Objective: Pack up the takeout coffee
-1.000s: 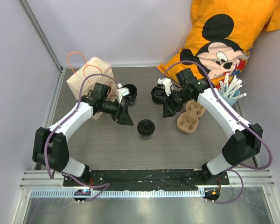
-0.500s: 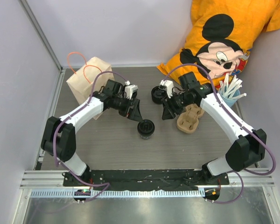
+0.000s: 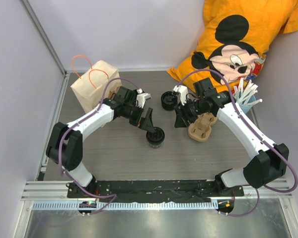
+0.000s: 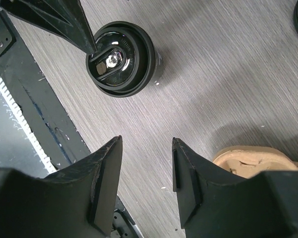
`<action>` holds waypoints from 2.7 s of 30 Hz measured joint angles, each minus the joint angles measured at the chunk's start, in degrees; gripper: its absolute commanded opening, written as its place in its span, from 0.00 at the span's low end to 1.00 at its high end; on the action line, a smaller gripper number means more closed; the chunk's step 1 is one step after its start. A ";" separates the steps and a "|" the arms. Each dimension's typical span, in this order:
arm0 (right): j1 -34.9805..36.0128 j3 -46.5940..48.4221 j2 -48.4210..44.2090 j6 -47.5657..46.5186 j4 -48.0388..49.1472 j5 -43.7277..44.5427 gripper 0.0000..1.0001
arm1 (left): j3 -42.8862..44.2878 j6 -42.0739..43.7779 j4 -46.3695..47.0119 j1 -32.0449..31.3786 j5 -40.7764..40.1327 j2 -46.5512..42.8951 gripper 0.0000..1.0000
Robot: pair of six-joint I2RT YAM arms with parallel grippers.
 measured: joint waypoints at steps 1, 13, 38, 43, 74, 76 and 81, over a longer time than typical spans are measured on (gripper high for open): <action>0.02 -0.07 -0.04 0.00 0.00 0.13 0.50 | 0.00 0.00 0.00 0.00 0.04 0.04 0.98; -0.15 -0.83 -1.49 0.11 0.07 1.14 0.50 | -0.02 0.07 0.00 -2.16 0.17 1.66 0.97; -0.24 -1.79 -2.32 0.09 0.07 0.63 0.50 | 0.20 0.09 0.04 -2.67 -0.33 5.55 0.77; -0.24 -2.84 -2.58 -0.13 0.00 -0.15 0.50 | 0.46 0.00 0.42 -2.78 0.48 5.79 0.67; -0.24 -13.60 7.23 7.02 13.64 -12.11 0.49 | 0.00 -1.09 4.79 -2.78 5.53 8.17 0.44; -0.24 -13.60 8.50 7.76 14.43 -13.20 0.49 | 0.00 -1.16 4.79 -2.78 5.53 8.17 0.44; -0.24 -13.60 11.08 9.20 15.87 -15.23 0.47 | 0.00 -1.29 4.79 -2.78 5.53 8.17 0.42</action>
